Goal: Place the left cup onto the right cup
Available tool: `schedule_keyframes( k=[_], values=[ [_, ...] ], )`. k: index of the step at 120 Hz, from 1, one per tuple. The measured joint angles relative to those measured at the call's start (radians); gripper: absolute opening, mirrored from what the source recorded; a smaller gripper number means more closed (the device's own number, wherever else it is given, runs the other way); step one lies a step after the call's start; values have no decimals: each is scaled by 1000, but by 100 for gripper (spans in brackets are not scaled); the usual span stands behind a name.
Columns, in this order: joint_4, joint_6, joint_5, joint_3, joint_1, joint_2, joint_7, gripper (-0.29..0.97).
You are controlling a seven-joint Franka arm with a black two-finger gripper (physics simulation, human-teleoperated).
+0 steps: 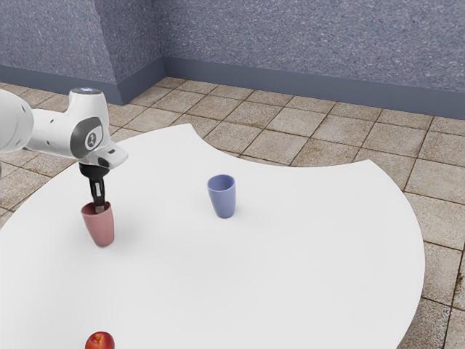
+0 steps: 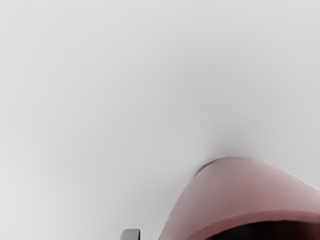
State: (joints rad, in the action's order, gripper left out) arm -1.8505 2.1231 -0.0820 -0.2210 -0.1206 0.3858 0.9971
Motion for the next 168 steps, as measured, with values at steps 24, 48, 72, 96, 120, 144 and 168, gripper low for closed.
schedule_keyframes(
  k=[24, 48, 72, 96, 120, 144, 168],
  values=[
    [0, 5, 44, 0, 3, -23, 8, -8],
    [65, -26, 49, 6, 24, -74, 9, -10],
    [186, -90, 37, 4, 78, -73, 9, -10],
    [287, -126, 19, 1, 148, -64, 10, -11],
    [465, -171, 16, -31, 229, 25, 11, -11],
    [521, -184, 19, -35, 300, 72, 12, -11],
    [556, -169, 19, -34, 334, 112, 9, -11]
  ],
)
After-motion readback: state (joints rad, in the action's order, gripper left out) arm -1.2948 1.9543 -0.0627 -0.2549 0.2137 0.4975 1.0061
